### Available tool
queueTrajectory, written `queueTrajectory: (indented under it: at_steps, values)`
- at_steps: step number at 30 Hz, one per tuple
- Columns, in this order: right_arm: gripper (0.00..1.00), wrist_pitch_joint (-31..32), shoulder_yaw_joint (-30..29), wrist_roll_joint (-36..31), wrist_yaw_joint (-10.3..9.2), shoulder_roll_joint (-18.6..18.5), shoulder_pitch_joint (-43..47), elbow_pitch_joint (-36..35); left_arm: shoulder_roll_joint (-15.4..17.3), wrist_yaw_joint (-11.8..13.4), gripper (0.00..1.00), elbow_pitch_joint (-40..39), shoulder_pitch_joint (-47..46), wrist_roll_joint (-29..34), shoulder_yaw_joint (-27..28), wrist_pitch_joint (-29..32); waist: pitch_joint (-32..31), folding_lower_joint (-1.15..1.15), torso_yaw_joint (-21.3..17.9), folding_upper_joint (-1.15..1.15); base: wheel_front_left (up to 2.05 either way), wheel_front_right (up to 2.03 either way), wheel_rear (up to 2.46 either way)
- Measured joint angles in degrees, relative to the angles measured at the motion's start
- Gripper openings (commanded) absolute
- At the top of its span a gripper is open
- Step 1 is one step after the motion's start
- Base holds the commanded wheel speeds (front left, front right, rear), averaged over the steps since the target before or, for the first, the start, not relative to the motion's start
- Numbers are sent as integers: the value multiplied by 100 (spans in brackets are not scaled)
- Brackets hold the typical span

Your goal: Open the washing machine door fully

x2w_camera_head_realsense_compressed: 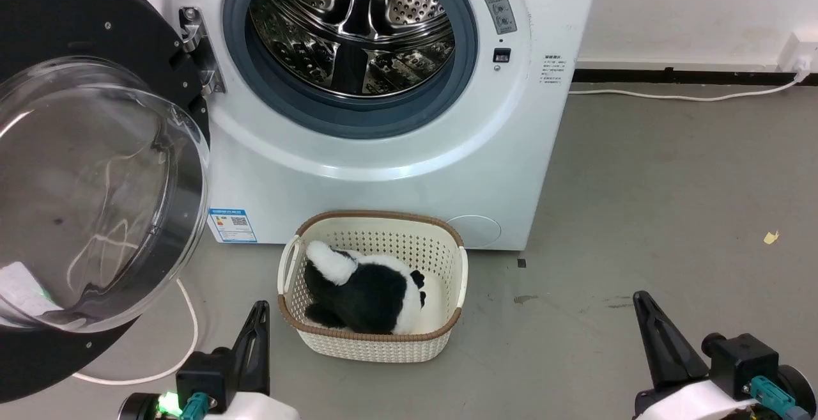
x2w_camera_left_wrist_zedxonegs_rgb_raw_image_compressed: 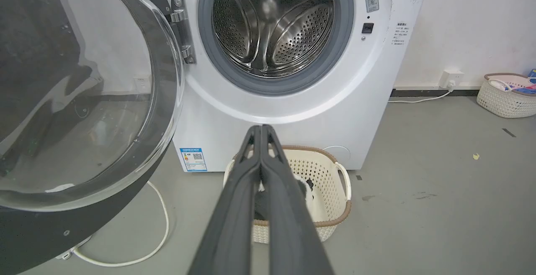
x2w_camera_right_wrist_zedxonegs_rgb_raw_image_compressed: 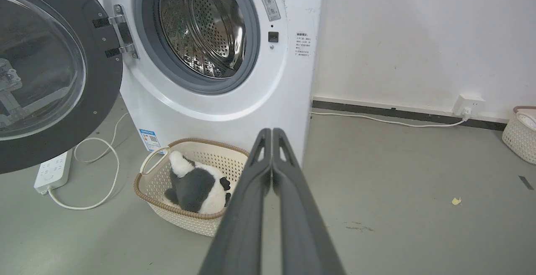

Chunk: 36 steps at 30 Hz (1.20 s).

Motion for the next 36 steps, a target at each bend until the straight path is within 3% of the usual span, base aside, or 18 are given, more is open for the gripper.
queueTrajectory:
  at_steps: [36]
  values:
    - [0,400,41,-207,1,0,-117,-67,-105,-182,0,-122,-172,281,302,452,50,0,40,0,0,0,0]
